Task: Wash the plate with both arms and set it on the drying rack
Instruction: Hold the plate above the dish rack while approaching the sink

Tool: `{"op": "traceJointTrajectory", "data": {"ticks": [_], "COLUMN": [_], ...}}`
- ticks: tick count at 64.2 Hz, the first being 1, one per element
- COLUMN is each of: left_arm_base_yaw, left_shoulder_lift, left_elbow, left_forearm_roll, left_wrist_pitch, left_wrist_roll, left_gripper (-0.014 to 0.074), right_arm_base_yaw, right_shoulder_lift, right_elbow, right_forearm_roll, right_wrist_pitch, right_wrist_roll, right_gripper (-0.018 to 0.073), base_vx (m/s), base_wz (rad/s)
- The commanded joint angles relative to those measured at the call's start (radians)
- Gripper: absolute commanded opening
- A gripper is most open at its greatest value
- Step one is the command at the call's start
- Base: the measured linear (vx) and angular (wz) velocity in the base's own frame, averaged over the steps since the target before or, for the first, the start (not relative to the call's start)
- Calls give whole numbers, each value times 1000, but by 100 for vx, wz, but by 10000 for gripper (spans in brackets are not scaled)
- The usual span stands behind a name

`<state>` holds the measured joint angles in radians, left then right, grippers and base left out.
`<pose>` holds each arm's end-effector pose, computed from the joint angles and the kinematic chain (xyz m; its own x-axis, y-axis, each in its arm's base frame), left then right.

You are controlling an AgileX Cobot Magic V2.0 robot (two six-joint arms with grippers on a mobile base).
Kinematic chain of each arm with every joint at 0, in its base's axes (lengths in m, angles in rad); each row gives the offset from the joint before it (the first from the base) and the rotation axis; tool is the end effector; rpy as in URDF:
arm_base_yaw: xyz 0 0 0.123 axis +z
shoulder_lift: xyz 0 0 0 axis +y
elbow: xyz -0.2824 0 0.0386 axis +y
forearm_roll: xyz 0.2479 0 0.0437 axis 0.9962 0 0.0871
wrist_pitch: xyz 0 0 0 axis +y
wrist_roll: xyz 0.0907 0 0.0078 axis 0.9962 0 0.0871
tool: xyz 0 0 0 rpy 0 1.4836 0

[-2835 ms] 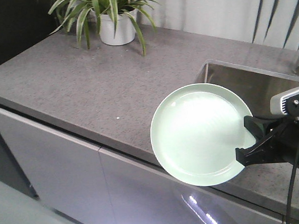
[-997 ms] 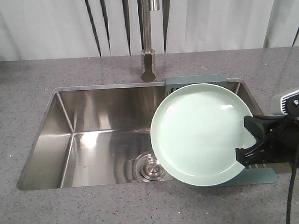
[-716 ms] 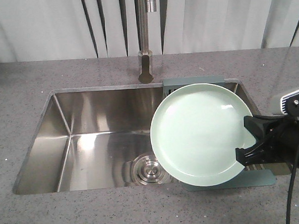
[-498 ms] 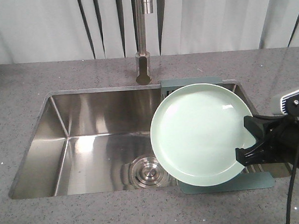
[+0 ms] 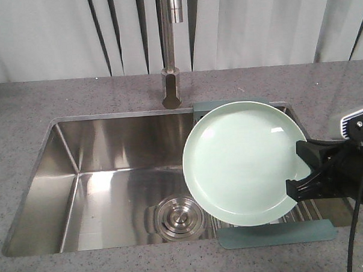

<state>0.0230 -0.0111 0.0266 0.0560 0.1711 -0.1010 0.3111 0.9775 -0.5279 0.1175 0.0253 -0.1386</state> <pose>0.0563 0.0022 0.1892 -0.0974 -0.0480 -0.9941 -0.0370 0.9983 -0.0446 0.1909 0.0617 0.2758 -0.3532 -0.1358 -0.9257 -0.3163 0.9485 -0.0184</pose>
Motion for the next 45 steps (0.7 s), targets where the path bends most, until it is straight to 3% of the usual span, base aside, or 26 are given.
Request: {"op": "traceJointTrajectory", "data": {"ticks": [1, 45], "left_arm_base_yaw": [-8, -8], "left_shoulder_lift": [-16, -16], "left_elbow": [22, 22], "left_forearm_roll": [-9, -9], "left_wrist_pitch": [-70, -70], "left_wrist_roll": [-3, -3], "left_gripper": [-6, -6], "right_arm_base_yaw": [-7, -7], "right_shoulder_lift": [-14, -14], "right_elbow": [-29, -29], "right_forearm_roll": [0, 0], "right_wrist_pitch": [-78, -78], "right_wrist_roll": [-7, -7], "right_gripper": [-8, -8], "base_vx": [5, 4], "base_wz": [-1, 0]}}
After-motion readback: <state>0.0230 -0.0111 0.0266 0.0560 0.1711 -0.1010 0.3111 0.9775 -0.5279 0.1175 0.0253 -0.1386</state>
